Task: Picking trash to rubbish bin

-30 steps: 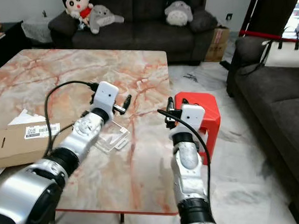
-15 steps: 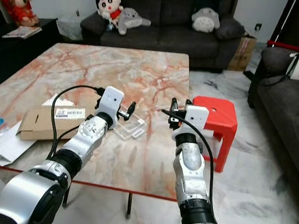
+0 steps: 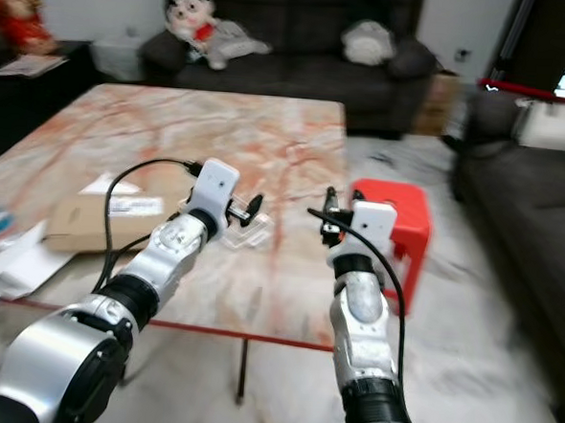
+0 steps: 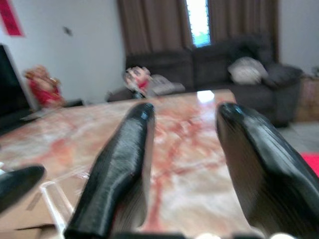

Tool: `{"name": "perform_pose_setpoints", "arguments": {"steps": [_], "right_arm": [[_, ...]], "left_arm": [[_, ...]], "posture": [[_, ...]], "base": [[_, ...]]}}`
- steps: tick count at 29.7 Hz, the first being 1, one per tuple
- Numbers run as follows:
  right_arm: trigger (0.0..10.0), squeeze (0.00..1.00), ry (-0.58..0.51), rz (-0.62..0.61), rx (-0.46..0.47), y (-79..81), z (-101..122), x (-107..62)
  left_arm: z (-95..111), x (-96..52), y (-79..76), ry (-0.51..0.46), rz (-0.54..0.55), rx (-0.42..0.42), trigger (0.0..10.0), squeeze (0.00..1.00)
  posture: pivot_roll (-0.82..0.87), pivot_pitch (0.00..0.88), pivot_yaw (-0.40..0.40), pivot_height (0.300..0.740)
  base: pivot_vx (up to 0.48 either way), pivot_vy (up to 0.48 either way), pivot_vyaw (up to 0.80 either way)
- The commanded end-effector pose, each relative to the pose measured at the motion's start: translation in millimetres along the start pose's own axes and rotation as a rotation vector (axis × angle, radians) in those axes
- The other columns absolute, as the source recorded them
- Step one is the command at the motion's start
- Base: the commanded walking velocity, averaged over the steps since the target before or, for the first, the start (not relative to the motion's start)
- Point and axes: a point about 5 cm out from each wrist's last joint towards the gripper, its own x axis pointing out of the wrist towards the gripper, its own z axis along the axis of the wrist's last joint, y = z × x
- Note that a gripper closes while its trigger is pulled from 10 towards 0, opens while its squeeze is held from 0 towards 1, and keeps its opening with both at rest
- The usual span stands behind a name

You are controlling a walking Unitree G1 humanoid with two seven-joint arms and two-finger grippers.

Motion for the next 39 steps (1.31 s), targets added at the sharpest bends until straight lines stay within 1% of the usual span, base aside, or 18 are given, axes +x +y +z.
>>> {"name": "perform_pose_setpoints", "arguments": {"steps": [1, 11, 14, 18, 26, 27, 30, 33, 37, 39], "right_arm": [[10.0, 0.00, -0.012, 0.002, 0.004, 1.0, 4, 2.1], [10.0, 0.00, -0.009, 0.003, 0.006, 1.6, 3, 1.6], [10.0, 0.00, -0.007, 0.003, 0.007, 1.8, 3, 1.5], [10.0, 0.00, -0.006, 0.003, 0.007, 1.6, 3, 1.4], [10.0, 0.00, 0.009, 0.007, 0.002, 2.5, 0, 0.8], [10.0, 0.00, 0.012, 0.013, -0.004, 2.8, -1, 0.5], [10.0, 0.00, 0.011, 0.015, -0.007, 2.5, 0, 0.7], [10.0, 0.00, 0.003, 0.011, -0.003, 1.8, 2, -0.4], [10.0, 0.00, -0.005, 0.003, 0.003, 2.7, 3, -4.3], [10.0, 0.00, -0.016, -0.002, 0.007, 2.8, 5, -4.6]], "left_arm": [[6, 2.5, 0.6, -0.013, 0.004, -0.009, 10.0, 0.00], [7, 2.3, 5.0, -0.017, 0.022, -0.003, 10.0, 0.00], [8, 2.4, 6.2, -0.023, 0.024, 0.018, 10.0, 0.00], [11, 3.1, 7.1, -0.037, 0.037, -0.004, 10.0, 0.00], [10, 2.4, 11.9, -0.033, 0.086, -0.011, 10.0, 0.00], [9, 1.6, 10.4, -0.045, 0.077, -0.032, 10.0, 0.00], [9, 0.2, 9.5, -0.062, 0.072, -0.035, 10.0, 0.00], [6, -2.7, 12.1, -0.080, 0.106, -0.057, 10.0, 0.00], [7, -4.7, 12.7, -0.106, 0.113, -0.052, 10.0, 0.00], [13, -4.6, 14.5, -0.144, 0.118, -0.036, 10.0, 0.00]], "posture": [[0.06, 0.000, 0.038, 0.740], [0.06, 0.000, 0.037, 0.740], [0.06, 0.000, 0.038, 0.740], [0.05, 0.000, 0.037, 0.740], [0.05, 0.000, 0.038, 0.740], [0.05, 0.000, 0.038, 0.740], [0.05, 0.007, 0.037, 0.740], [0.05, 0.023, 0.034, 0.740], [0.05, 0.042, 0.028, 0.740], [0.05, 0.051, 0.026, 0.740]], "base": [[0.000, 0.000, 0.00], [0.000, 0.000, 0.00], [0.000, 0.000, 0.00], [0.000, 0.000, 0.00], [0.000, 0.000, 0.00], [0.000, 0.000, 0.00], [0.000, 0.000, 0.00], [0.000, 0.000, 0.00], [0.000, 0.000, 0.00], [0.000, 0.000, 0.00]]}}
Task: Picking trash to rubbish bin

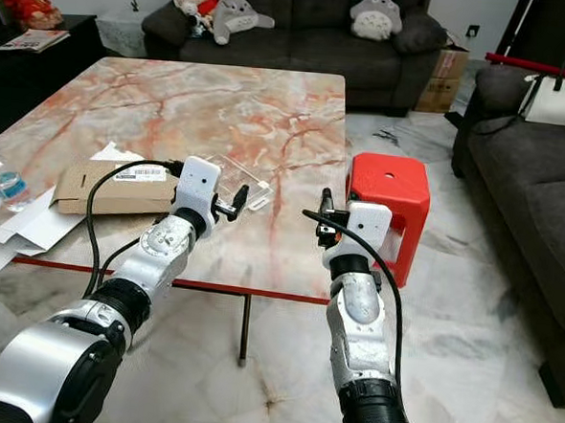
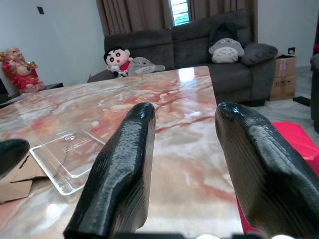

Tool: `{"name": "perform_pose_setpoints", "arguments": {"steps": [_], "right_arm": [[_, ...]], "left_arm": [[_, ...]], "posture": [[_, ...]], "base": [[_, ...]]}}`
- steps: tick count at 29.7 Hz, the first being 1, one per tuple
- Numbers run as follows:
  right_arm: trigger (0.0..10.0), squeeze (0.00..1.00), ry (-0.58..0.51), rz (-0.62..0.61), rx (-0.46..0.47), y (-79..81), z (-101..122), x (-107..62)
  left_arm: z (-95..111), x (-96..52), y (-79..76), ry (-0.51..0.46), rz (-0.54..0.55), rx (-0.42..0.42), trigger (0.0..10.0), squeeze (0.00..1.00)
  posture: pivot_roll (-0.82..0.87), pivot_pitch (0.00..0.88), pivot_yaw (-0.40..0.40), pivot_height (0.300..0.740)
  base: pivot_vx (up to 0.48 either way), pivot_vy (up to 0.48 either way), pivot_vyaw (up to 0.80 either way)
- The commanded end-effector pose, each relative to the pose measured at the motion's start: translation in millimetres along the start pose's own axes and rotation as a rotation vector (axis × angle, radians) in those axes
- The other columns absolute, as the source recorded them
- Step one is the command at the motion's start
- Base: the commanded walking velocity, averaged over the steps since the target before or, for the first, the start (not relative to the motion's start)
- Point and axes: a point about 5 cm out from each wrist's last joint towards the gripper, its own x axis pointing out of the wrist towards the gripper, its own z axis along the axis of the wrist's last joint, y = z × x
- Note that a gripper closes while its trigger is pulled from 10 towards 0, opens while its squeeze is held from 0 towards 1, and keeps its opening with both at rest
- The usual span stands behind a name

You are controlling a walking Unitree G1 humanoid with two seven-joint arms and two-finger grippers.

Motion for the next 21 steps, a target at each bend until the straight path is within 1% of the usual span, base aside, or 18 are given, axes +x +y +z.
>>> {"name": "perform_pose_setpoints", "arguments": {"steps": [1, 3, 5, 6, 8, 10, 12, 14, 15, 16, 17, 18, 21], "right_arm": [[10.0, 0.00, -0.026, 0.001, 0.001, 2.4, 8, 1.9], [10.0, 0.00, -0.057, 0.003, 0.004, 3.6, 15, 4.4], [10.0, 0.00, -0.065, 0.002, 0.007, 3.7, 16, 4.9], [10.0, 0.00, -0.088, -0.004, 0.010, 3.1, 23, 6.9], [10.0, 0.00, -0.099, -0.003, 0.004, 2.6, 27, 9.1], [10.0, 0.00, -0.102, 0.002, 0.001, 3.3, 29, 11.0], [10.0, 0.00, -0.103, 0.028, -0.007, 7.6, 32, 15.2], [10.0, 0.00, -0.105, 0.034, -0.007, 8.6, 33, 15.9], [10.0, 0.00, -0.107, 0.043, -0.010, 11.3, 34, 16.6], [10.0, 0.00, -0.107, 0.043, -0.010, 11.3, 34, 16.6], [10.0, 0.00, -0.109, 0.047, -0.007, 13.3, 36, 16.9], [10.0, 0.00, -0.112, 0.046, -0.004, 14.7, 36, 16.1], [10.0, 0.00, -0.112, 0.046, 0.005, 16.9, 36, 13.7]], "left_arm": [[8, 0.9, 4.0, -0.045, 0.020, 0.005, 10.0, 0.00], [14, 1.8, 6.7, -0.081, 0.033, -0.005, 10.0, 0.00], [15, 1.8, 7.1, -0.088, 0.035, -0.006, 10.0, 0.00], [18, 2.1, 9.6, -0.105, 0.046, -0.015, 10.0, 0.00], [19, 2.9, 11.3, -0.107, 0.050, -0.014, 10.0, 0.00], [19, 4.1, 12.3, -0.090, 0.054, -0.008, 10.0, 0.00], [22, 9.0, 12.7, -0.060, 0.048, -0.002, 10.0, 0.00], [23, 10.2, 12.6, -0.056, 0.045, 0.001, 10.0, 0.00], [24, 13.0, 13.2, -0.031, 0.040, 0.013, 10.0, 0.00], [24, 13.0, 13.2, -0.031, 0.040, 0.013, 10.0, 0.00], [26, 16.7, 13.5, 0.006, 0.037, 0.026, 10.0, 0.00], [27, 18.9, 12.9, 0.023, 0.030, 0.032, 10.0, 0.00], [29, 21.2, 9.5, 0.036, 0.015, 0.011, 10.0, 0.00]], "posture": [[0.05, 0.051, 0.026, 0.740], [0.05, 0.056, 0.026, 0.740], [0.05, 0.056, 0.026, 0.740], [0.05, 0.065, 0.027, 0.740], [0.05, 0.066, 0.026, 0.740], [0.05, 0.066, 0.025, 0.740], [0.05, 0.066, 0.024, 0.740], [0.05, 0.066, 0.023, 0.740], [0.04, 0.067, 0.026, 0.740], [0.04, 0.067, 0.026, 0.740], [0.04, 0.071, 0.028, 0.740], [0.04, 0.074, 0.030, 0.740], [0.03, 0.084, 0.034, 0.740]], "base": [[0.000, 0.000, 0.00], [0.000, 0.000, 0.00], [0.000, 0.000, 0.00], [0.000, 0.000, 0.00], [0.000, 0.000, 0.00], [0.000, 0.000, 0.00], [0.000, 0.000, 0.00], [0.000, 0.000, 0.00], [0.000, 0.000, 0.00], [0.000, 0.000, 0.00], [0.000, 0.000, 0.00], [0.000, 0.000, 0.00], [0.000, 0.000, 0.00]]}}
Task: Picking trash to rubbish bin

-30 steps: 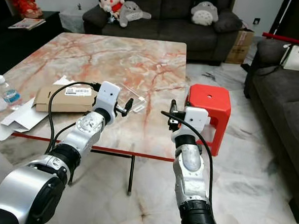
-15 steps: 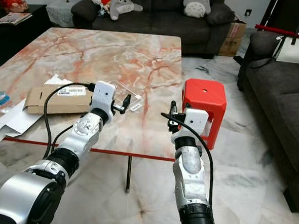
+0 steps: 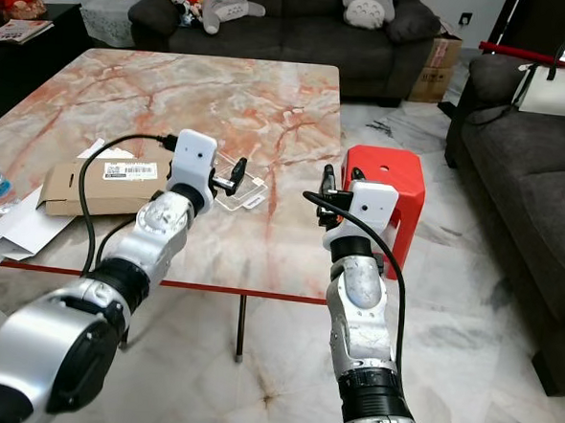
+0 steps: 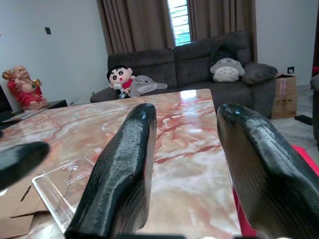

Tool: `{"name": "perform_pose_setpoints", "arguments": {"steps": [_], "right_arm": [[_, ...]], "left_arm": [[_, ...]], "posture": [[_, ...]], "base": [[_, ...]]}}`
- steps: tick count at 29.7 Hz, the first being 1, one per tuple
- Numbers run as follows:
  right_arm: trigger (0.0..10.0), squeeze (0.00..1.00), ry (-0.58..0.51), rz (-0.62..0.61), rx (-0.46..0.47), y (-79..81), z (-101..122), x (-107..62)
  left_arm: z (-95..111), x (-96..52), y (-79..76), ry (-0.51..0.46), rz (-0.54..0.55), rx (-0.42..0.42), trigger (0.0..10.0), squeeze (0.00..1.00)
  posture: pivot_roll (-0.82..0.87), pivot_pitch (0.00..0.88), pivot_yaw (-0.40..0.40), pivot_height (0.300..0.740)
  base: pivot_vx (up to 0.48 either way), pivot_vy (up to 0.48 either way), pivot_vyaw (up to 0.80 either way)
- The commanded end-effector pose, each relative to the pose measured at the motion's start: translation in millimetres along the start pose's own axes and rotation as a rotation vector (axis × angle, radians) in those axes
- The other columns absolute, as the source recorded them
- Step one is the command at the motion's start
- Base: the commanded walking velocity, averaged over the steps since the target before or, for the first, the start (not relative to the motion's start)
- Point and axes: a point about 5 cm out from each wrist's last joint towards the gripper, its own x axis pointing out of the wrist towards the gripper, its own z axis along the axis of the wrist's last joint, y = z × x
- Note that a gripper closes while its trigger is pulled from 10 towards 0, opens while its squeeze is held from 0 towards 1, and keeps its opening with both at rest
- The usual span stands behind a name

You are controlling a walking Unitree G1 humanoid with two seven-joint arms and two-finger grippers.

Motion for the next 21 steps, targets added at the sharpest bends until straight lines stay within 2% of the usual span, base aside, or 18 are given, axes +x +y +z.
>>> {"name": "perform_pose_setpoints", "arguments": {"steps": [1, 3, 8, 18, 21], "right_arm": [[10.0, 0.00, -0.013, 0.009, -0.002, 3.6, 4, -1.2], [10.0, 0.00, -0.012, 0.009, 0.003, 4.6, 4, -2.5], [10.0, 0.00, -0.002, -0.007, 0.022, 7.2, 4, -12.2], [10.0, 0.00, 0.016, -0.025, 0.043, 12.7, 4, -27.8], [10.0, 0.00, 0.016, -0.041, 0.053, 14.9, 9, -33.6]], "left_arm": [[-3, 0.5, -1.4, 0.036, -0.011, -0.004, 10.0, 0.00], [-5, 1.0, -4.4, 0.063, -0.034, 0.025, 10.0, 0.00], [-6, 3.9, -7.7, 0.129, -0.029, 0.017, 10.0, 0.00], [-2, 6.5, -12.6, 0.136, -0.033, 0.016, 10.0, 0.00], [-1, 7.5, -10.4, 0.143, -0.016, -0.014, 10.0, 0.00]], "posture": [[0.03, 0.087, 0.035, 0.740], [0.02, 0.095, 0.038, 0.740], [0.00, 0.129, 0.038, 0.740], [-0.03, 0.210, 0.041, 0.740], [-0.05, 0.241, 0.043, 0.740]], "base": [[0.000, 0.000, 0.00], [0.000, 0.000, 0.00], [0.000, 0.000, 0.00], [0.000, 0.000, 0.00], [0.000, 0.000, 0.00]]}}
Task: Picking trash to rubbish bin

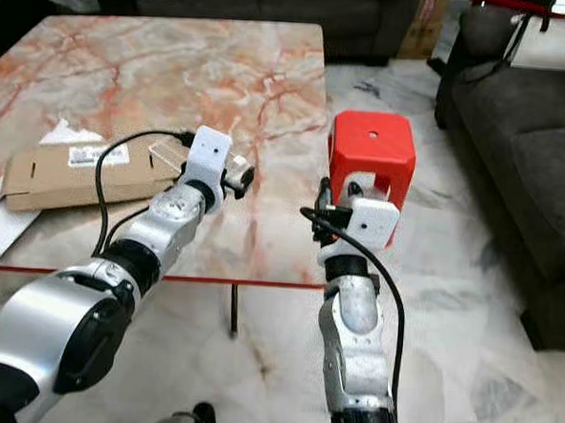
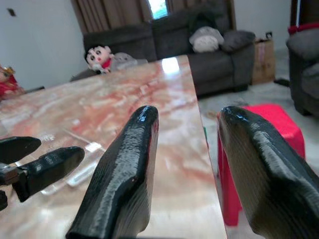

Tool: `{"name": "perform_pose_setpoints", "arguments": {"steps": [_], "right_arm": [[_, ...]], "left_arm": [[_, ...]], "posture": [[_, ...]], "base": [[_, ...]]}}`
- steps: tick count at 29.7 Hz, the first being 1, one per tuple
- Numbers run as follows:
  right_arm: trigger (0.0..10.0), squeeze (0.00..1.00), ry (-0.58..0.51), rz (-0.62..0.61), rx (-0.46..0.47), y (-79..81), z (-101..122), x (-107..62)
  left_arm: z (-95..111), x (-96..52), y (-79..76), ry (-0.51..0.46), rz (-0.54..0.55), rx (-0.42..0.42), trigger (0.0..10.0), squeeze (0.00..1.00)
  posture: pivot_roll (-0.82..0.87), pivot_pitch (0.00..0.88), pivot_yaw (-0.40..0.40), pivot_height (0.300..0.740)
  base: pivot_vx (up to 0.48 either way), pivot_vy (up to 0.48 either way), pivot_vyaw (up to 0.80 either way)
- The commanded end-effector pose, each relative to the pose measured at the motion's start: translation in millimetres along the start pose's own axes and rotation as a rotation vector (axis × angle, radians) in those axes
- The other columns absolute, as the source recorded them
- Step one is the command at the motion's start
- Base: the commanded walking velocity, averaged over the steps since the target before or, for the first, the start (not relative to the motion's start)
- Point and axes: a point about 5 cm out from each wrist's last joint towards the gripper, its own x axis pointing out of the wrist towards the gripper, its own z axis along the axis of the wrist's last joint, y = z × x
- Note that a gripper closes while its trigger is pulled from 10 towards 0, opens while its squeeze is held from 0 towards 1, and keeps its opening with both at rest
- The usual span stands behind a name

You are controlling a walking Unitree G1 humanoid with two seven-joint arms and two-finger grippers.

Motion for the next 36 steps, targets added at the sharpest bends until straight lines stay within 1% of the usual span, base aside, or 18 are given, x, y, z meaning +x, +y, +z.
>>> {"name": "perform_pose_setpoints", "arguments": {"steps": [1, 3, 4, 5, 10, 13, 17, 20, 25, 26, 31, 32, 36], "right_arm": [[10.0, 0.00, -0.012, 0.003, 0.009, 8.0, 6, -5.2], [10.0, 0.00, -0.009, 0.000, 0.011, 8.2, 6, -6.5], [10.0, 0.00, -0.006, -0.003, 0.016, 9.8, 8, -11.7], [10.0, 0.00, -0.002, -0.003, 0.018, 10.6, 9, -15.2], [10.0, 0.00, 0.008, -0.013, 0.016, 9.9, 12, -20.0], [10.0, 0.00, 0.009, -0.018, 0.015, 9.0, 13, -20.9], [10.0, 0.00, 0.017, -0.023, 0.009, 7.3, 16, -23.4], [10.0, 0.00, 0.021, -0.026, 0.007, 6.0, 16, -23.0], [10.0, 0.00, 0.026, -0.029, 0.006, 5.7, 16, -22.5], [10.0, 0.00, 0.025, -0.029, 0.003, 3.9, 17, -19.9], [10.0, 0.00, 0.019, -0.026, -0.003, 1.0, 17, -15.2], [10.0, 0.00, 0.017, -0.023, -0.006, -0.5, 17, -12.0], [10.0, 0.00, 0.005, -0.015, -0.011, -1.6, 19, -5.9]], "left_arm": [[3, 1.4, 2.1, 0.017, 0.017, -0.012, 10.0, 0.00], [3, 1.6, 2.4, 0.018, 0.021, -0.014, 10.0, 0.00], [6, 2.4, 4.7, 0.017, 0.035, -0.050, 10.0, 0.00], [8, 2.9, 6.3, 0.016, 0.044, -0.068, 10.0, 0.00], [12, 3.9, 9.2, 0.015, 0.064, -0.100, 10.0, 0.00], [12, 3.9, 9.4, 0.019, 0.063, -0.098, 10.0, 0.00], [1, 1.9, 7.0, 0.064, 0.029, -0.096, 10.0, 0.00], [-8, -0.5, 8.3, 0.083, 0.024, -0.098, 10.0, 0.00], [-10, -1.7, 12.0, 0.084, 0.034, -0.119, 10.0, 0.00], [-13, -2.9, 13.7, 0.081, 0.026, -0.130, 10.0, 0.00], [-15, -4.6, 12.7, 0.064, -0.003, -0.143, 10.0, 0.00], [-17, -5.6, 12.7, 0.060, -0.010, -0.149, 10.0, 0.00], [-22, -8.7, 17.4, 0.062, 0.007, -0.171, 10.0, 0.00]], "posture": [[-0.05, 0.251, 0.042, 0.740], [-0.05, 0.251, 0.042, 0.740], [-0.06, 0.271, 0.037, 0.740], [-0.07, 0.275, 0.037, 0.740], [-0.08, 0.292, 0.033, 0.740], [-0.08, 0.294, 0.034, 0.740], [-0.09, 0.295, 0.033, 0.740], [-0.08, 0.296, 0.038, 0.740], [-0.08, 0.296, 0.038, 0.740], [-0.06, 0.282, 0.039, 0.740], [-0.03, 0.263, 0.040, 0.740], [-0.03, 0.253, 0.041, 0.740], [-0.01, 0.234, 0.044, 0.740]], "base": [[0.000, 0.000, 0.00], [0.000, 0.000, 0.00], [0.000, 0.000, 0.00], [0.000, 0.000, 0.00], [0.000, 0.000, 0.00], [0.000, 0.000, 0.00], [0.000, 0.000, 0.00], [0.000, 0.000, 0.00], [0.000, 0.000, 0.00], [0.000, 0.000, 0.00], [0.000, 0.000, 0.00], [0.000, 0.000, 0.00], [0.000, 0.000, 0.00]]}}
